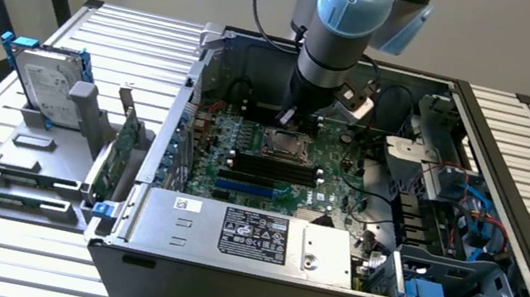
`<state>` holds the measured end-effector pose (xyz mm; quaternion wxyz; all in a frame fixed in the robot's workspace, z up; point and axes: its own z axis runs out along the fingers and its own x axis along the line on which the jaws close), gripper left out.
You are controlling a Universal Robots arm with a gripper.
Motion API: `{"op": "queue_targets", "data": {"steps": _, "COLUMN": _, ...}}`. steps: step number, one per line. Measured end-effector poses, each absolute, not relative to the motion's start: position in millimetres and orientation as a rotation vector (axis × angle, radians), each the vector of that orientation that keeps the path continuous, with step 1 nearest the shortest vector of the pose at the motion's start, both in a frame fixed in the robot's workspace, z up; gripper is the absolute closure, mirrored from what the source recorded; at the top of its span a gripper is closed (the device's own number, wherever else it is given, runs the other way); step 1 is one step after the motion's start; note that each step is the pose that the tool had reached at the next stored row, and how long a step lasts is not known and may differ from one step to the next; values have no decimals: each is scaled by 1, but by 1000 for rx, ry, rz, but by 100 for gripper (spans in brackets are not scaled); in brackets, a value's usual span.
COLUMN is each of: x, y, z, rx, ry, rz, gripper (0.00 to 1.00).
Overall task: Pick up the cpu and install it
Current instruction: 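Install the first cpu locking lever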
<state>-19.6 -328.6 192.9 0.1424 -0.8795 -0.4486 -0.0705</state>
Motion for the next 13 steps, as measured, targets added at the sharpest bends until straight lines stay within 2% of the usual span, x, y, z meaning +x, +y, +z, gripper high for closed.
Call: {"op": "queue_targets", "data": {"steps": 13, "x": -19, "y": -329, "z": 204, "rx": -2537, "ry": -1295, "rz": -202, "gripper": 89}}
